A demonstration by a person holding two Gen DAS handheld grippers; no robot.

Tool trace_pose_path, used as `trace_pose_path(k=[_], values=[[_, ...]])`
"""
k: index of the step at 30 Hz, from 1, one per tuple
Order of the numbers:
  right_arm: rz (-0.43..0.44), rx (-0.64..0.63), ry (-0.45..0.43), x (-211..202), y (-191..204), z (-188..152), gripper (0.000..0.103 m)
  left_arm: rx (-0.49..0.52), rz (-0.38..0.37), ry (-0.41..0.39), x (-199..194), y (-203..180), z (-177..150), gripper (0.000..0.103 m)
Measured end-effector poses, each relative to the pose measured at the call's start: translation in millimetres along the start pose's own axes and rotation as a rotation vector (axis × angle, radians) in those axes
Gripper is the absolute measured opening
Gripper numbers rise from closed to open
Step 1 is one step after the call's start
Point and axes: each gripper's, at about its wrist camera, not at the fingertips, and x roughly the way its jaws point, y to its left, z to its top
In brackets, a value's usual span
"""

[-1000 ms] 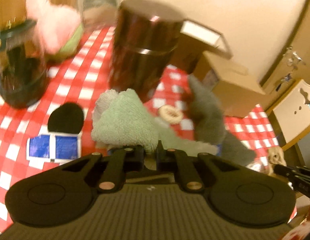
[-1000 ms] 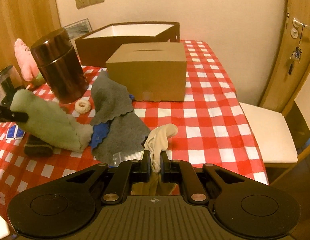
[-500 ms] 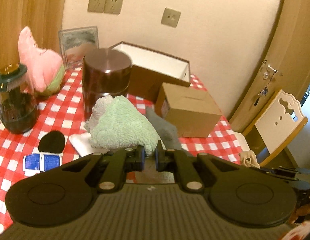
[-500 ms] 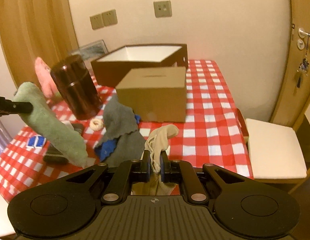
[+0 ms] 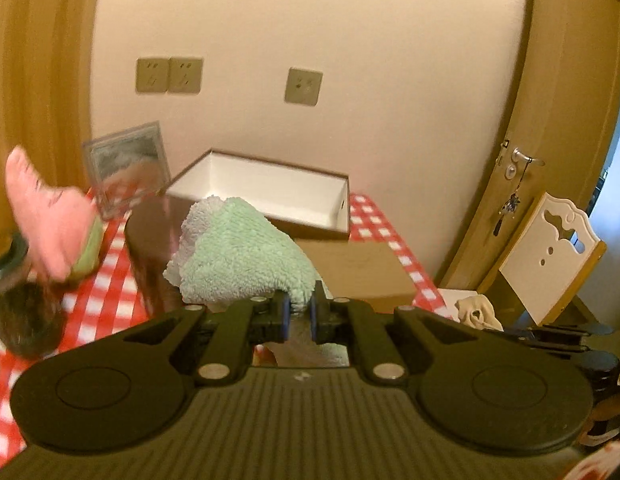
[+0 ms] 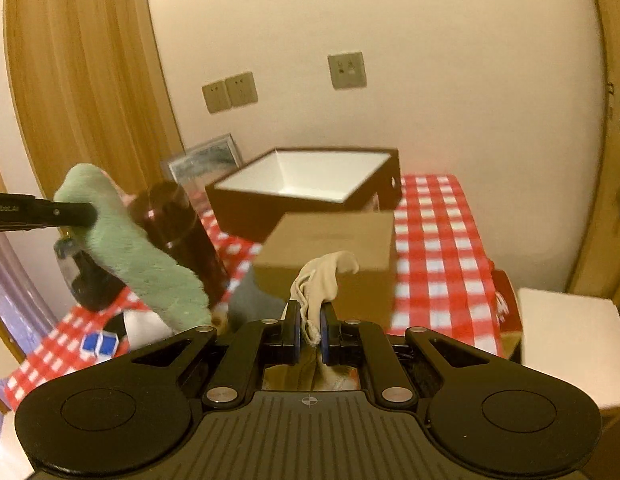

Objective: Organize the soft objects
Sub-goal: 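Lift the beige sock with the right gripper while the left gripper lifts the green towel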

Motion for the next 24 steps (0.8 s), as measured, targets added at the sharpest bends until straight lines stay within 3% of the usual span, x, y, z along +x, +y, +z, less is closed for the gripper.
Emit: trace_pose_path(k=[9, 17, 24], values=[[0.007, 0.008, -0.052, 50.1, 1.7, 63.2, 0.009, 0.085, -0.050, -0.041, 52.5, 15.9, 66.7, 0.008], [-0.002, 0.005, -0.085, 120.2, 16.0, 121.2, 0.009, 0.179, -0.023, -0.074, 118.4, 43.9, 136.1, 0.008], [-0.025, 0.013, -0.085, 189.3, 18.2, 162.1, 0.009, 0.197, -0.018, -0.068, 180.1, 70.7, 189.4, 0.008]])
